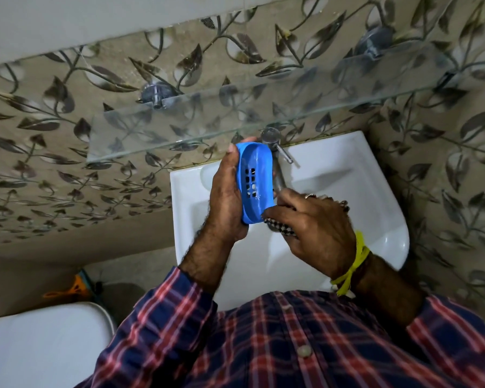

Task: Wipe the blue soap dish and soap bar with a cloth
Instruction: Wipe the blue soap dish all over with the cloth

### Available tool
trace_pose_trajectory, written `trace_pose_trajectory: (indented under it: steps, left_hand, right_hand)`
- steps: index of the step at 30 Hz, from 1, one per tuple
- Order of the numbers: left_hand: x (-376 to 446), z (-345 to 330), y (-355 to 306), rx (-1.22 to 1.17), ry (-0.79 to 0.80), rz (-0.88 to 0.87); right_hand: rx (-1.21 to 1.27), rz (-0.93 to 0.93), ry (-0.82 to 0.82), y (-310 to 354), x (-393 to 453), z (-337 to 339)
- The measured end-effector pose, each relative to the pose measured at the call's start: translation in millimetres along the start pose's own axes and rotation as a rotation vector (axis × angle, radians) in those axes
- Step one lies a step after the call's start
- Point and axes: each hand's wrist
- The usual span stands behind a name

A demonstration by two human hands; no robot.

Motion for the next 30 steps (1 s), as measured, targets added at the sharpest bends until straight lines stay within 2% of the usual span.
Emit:
trace_pose_trajectory:
  steps: [6, 18, 25, 30]
  left_hand:
    - [-6.7, 2.9, 1.6, -0.033, -0.005, 0.034]
    - [-9.2, -0.6, 11.6, 0.075, -0.108, -0.024]
    - [0.1, 6.9, 24.0, 0.085, -0.137, 0.069]
    - [-7.1, 1.1, 36.3, 0.082, -0.059, 0.171]
  right_hand:
    - [-0.144, 0.106, -0.077, -2.0, -7.0, -10.3]
    - [-0.193, 0.023, -0.118, -13.7, 1.4, -20.7]
    - [-0.309, 0.052, -0.084, -11.9, -5.0, -30.5]
    - [-0.331, -0.044, -0.089, -25.6, 15.1, -20.4]
Point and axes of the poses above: each hand's wrist, its own x-axis towards the middle knuckle, its own z-axis out of the back of the hand, y = z × x, and after that the axes turned 13 degrees about x, right-handed
